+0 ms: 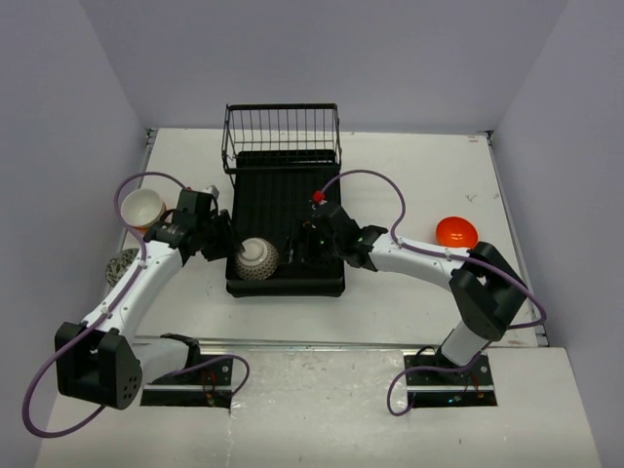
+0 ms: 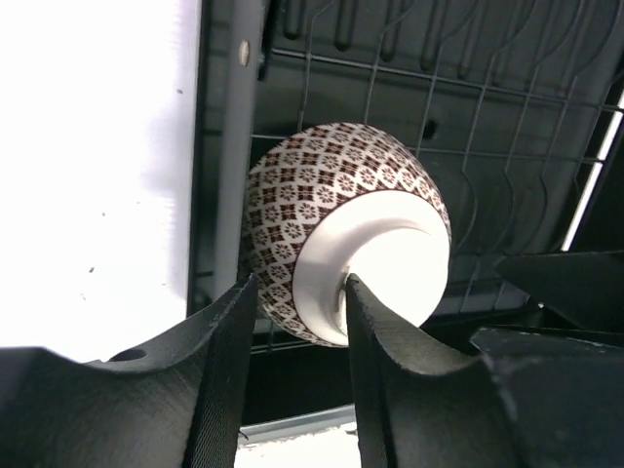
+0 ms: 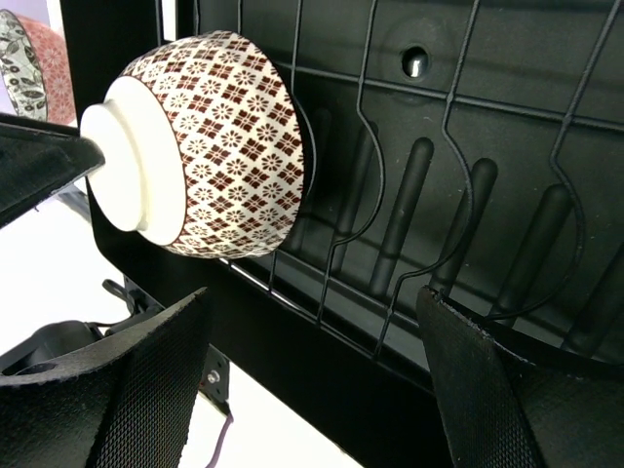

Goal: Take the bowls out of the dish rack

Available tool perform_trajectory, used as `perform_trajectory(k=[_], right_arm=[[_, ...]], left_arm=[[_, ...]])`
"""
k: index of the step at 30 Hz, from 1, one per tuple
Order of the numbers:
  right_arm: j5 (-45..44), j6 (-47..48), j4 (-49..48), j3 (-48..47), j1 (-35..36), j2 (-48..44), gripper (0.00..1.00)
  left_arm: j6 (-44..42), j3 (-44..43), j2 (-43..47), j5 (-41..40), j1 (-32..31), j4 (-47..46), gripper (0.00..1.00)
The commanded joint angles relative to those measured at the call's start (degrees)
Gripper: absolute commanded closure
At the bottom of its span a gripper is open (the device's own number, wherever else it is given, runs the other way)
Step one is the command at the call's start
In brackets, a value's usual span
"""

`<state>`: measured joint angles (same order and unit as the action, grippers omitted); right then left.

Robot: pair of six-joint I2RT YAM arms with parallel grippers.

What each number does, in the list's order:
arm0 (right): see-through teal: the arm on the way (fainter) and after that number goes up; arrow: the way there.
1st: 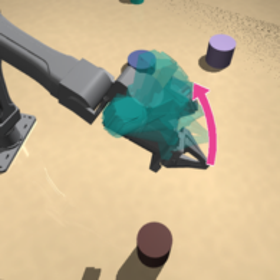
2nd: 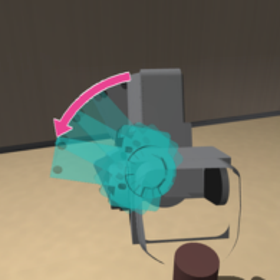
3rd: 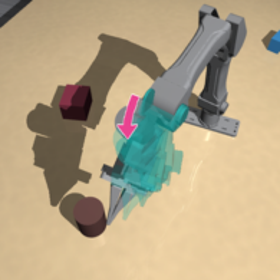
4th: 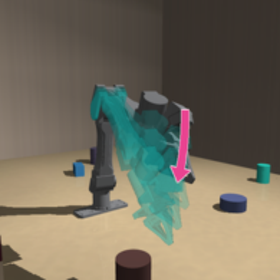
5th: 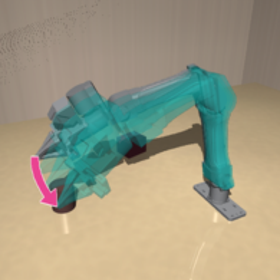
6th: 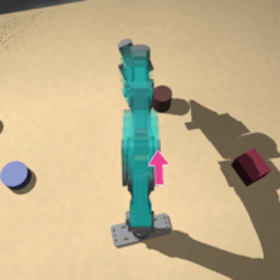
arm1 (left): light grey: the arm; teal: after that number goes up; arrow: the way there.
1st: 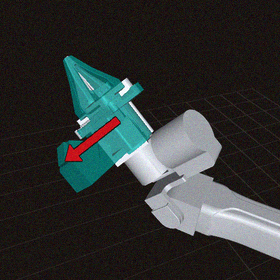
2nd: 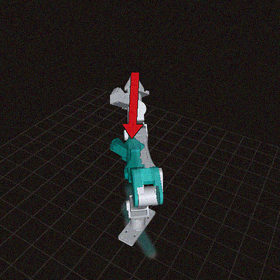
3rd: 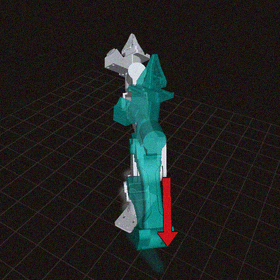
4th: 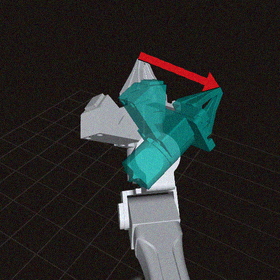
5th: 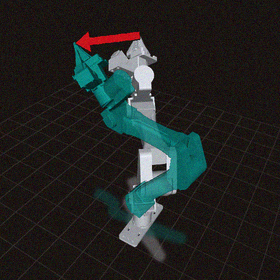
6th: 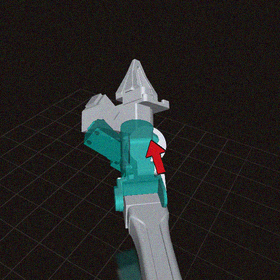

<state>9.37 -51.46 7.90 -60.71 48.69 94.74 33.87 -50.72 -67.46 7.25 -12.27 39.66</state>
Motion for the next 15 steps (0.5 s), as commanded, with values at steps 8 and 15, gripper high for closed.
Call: perform_trajectory(k=[8, 15], right_arm=[[-0.7, -0.7, -0.9, -0.3, -0.4, -2.2, 0.15], [0.7, 0.0, -1.7, -0.7, -0.4, -1.8, 0.15]], left_arm=[[-4.3, -1.0, 1.1, -9.9, 0.2, 4.9, 0.55], [-3.5, -1.1, 1.3, -11.5, 0.2, 5.9, 0.54]])
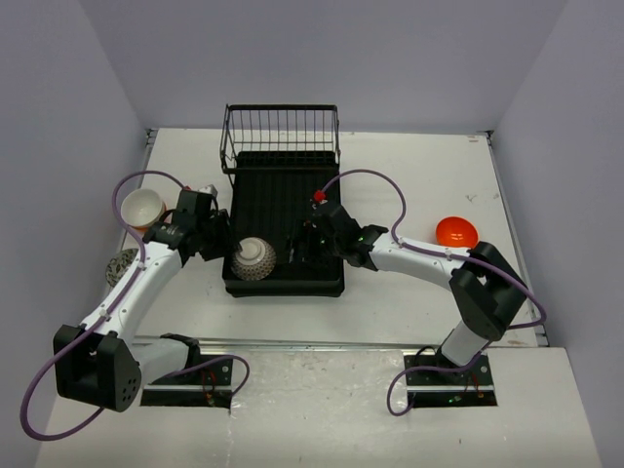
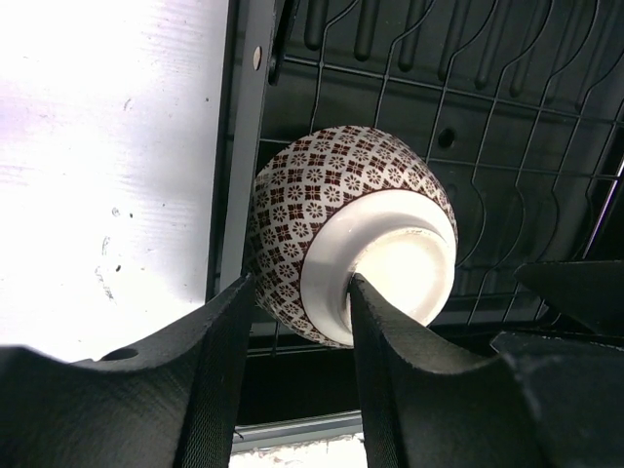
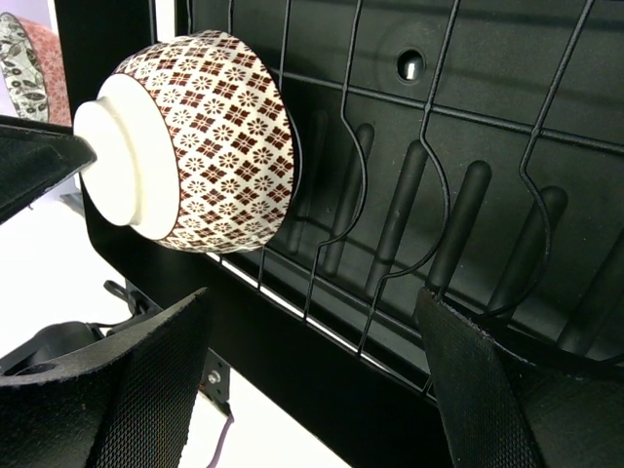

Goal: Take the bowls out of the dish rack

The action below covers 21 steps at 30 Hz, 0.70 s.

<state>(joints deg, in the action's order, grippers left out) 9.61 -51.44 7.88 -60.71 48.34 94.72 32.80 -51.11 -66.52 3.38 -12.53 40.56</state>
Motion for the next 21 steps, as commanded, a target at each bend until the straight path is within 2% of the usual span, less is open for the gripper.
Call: perform_trajectory(k=[1, 10, 21], right_arm=[[1.0, 0.2, -2.2, -0.9, -0.2, -1.6, 0.15], [8.4, -1.3, -12.3, -1.3, -0.2, 1.2, 0.11], [15.1, -2.3, -16.9, -5.7, -0.2, 8.1, 0.11]], left_arm=[[-2.4, -0.7, 0.4, -7.9, 0.5, 5.0, 0.54], [-1.9, 0.4, 0.1, -6.5, 0.5, 3.7, 0.62], [-1.7, 0.3, -0.8, -5.8, 0.5, 3.0, 0.61]])
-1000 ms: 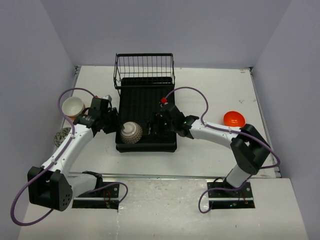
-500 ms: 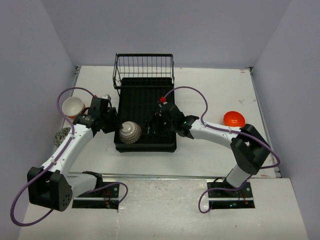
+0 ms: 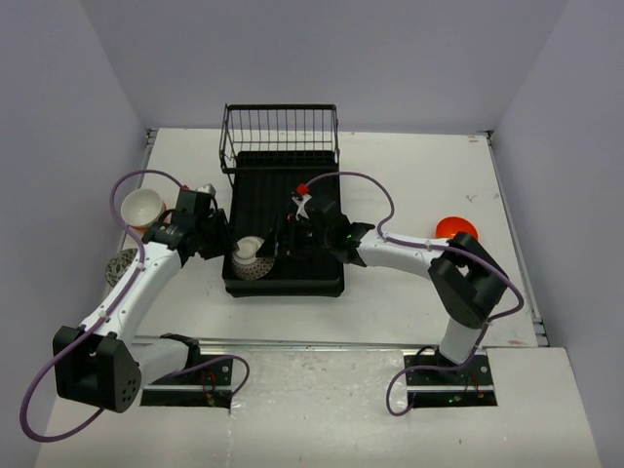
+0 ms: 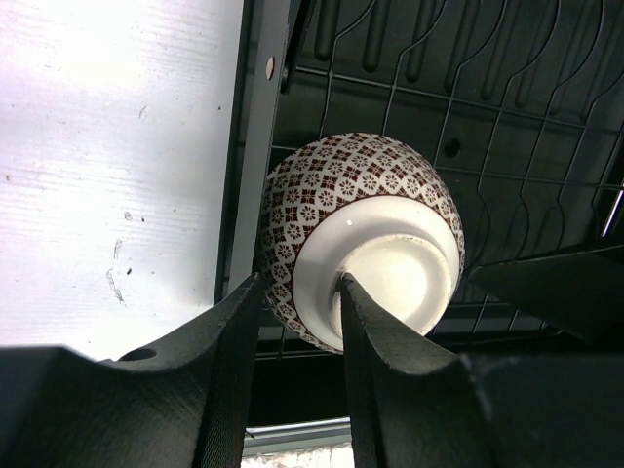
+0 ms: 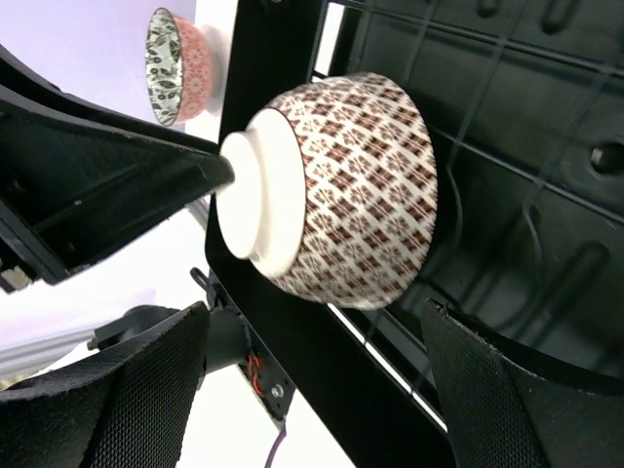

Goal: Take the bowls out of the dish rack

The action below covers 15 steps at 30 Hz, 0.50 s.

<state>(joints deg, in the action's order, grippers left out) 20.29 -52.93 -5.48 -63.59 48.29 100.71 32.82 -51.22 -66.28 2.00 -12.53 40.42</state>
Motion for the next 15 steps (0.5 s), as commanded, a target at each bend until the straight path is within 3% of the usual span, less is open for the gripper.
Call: perform_trajectory(k=[1, 15], right_arm=[[4.5, -0.8, -3.8, -3.1, -0.2, 2.9, 0.11], [6.9, -2.4, -8.1, -3.3, -0.3, 6.4, 0.11]], left_arm=[[-1.7, 0.3, -1.1, -4.3, 0.5, 3.0, 0.61], [-1.6, 0.3, -1.0, -4.4, 0.5, 3.3, 0.61]])
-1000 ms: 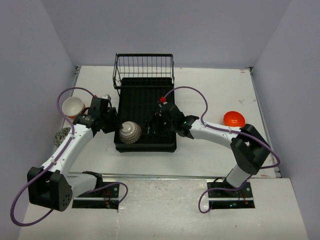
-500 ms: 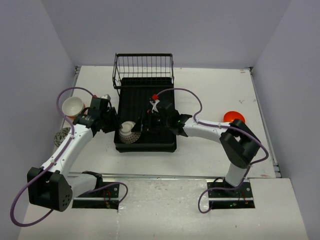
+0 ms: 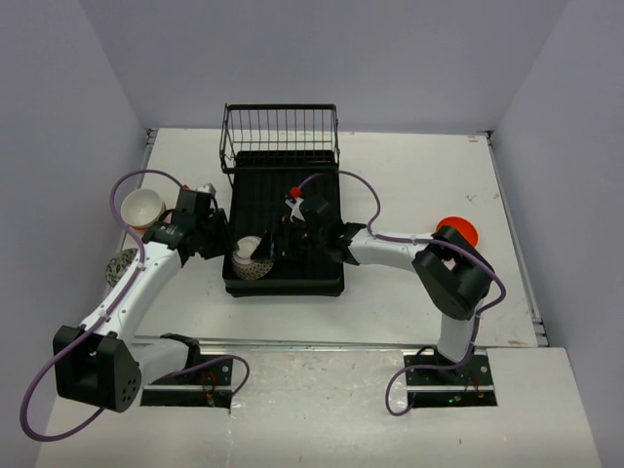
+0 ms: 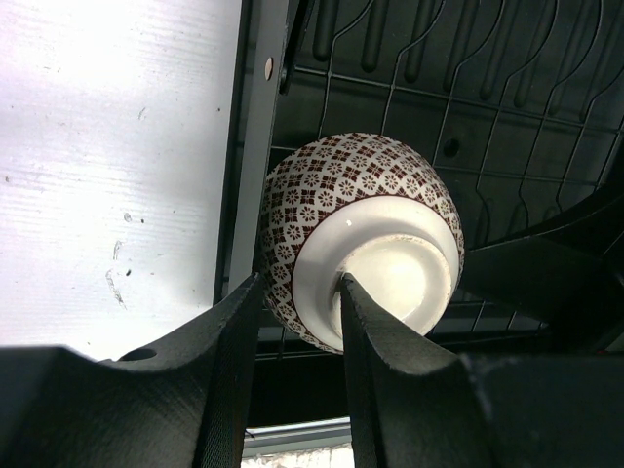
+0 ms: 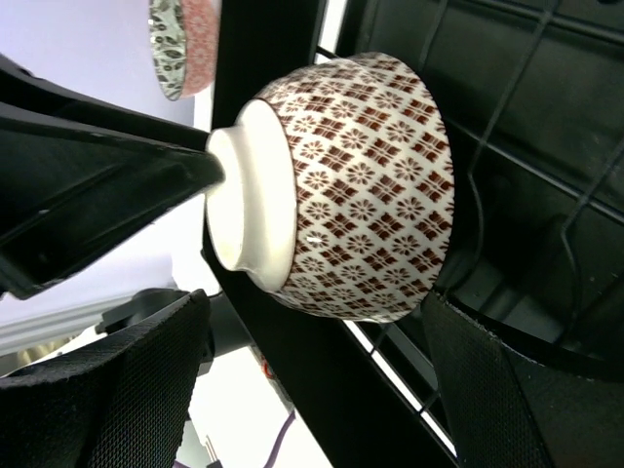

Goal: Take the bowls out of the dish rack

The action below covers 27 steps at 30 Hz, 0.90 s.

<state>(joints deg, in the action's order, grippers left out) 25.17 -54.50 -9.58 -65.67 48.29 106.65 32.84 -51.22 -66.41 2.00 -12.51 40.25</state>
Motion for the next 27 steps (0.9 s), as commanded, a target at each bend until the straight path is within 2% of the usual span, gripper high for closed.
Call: perform_trajectory(k=[1, 9, 16, 19, 27], right_arm=[[2.1, -1.0, -5.3, -1.1, -0.2, 0.6, 0.11], [3.9, -2.7, -11.5, 1.3, -0.3, -0.2, 0.16], [3.5, -5.9, -19.0, 4.9, -0.1, -2.0, 0.23], [3.9, -7.6, -22.1, 6.3, -0.2, -2.0, 0.27], [3.1, -11.6, -30.2, 10.1, 0.0, -2.3, 0.36]], left_arm=[[-1.6, 0.4, -0.8, -4.4, 0.4, 3.5, 0.61], [-1.6, 0.4, -0.8, -4.2, 0.5, 3.6, 0.6], [-1.3, 0.4, -0.7, -3.5, 0.5, 3.6, 0.49], [-1.4, 0.3, -0.7, -3.5, 0.4, 3.6, 0.47], [-1.5, 0.5, -0.8, -2.6, 0.5, 2.9, 0.48]])
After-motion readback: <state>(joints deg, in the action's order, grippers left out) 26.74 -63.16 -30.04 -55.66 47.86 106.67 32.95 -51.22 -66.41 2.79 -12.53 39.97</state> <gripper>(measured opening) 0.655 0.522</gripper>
